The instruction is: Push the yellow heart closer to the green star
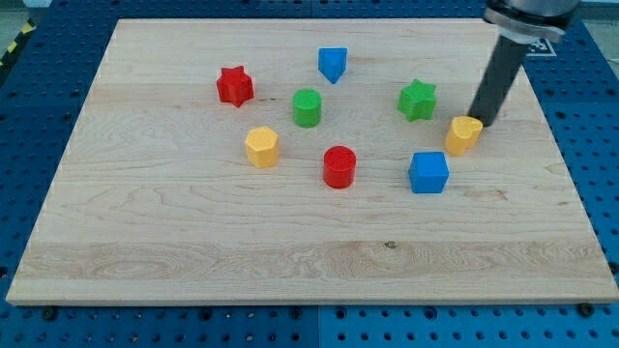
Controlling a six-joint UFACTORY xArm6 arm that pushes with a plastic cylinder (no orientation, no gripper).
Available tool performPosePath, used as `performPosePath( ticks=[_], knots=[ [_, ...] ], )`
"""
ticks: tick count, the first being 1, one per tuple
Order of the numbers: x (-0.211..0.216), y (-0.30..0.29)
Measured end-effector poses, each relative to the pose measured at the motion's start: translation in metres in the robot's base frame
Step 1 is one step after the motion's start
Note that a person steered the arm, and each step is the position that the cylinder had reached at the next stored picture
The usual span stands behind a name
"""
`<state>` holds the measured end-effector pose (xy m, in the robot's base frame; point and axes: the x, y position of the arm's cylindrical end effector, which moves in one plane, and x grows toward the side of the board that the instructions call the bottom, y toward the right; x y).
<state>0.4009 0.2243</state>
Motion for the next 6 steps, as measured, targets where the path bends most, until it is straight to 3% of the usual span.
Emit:
performPosePath(
  ticks=[2, 6],
  knots=[
    [0.036, 0.009],
    [0.05, -0.062]
  ],
)
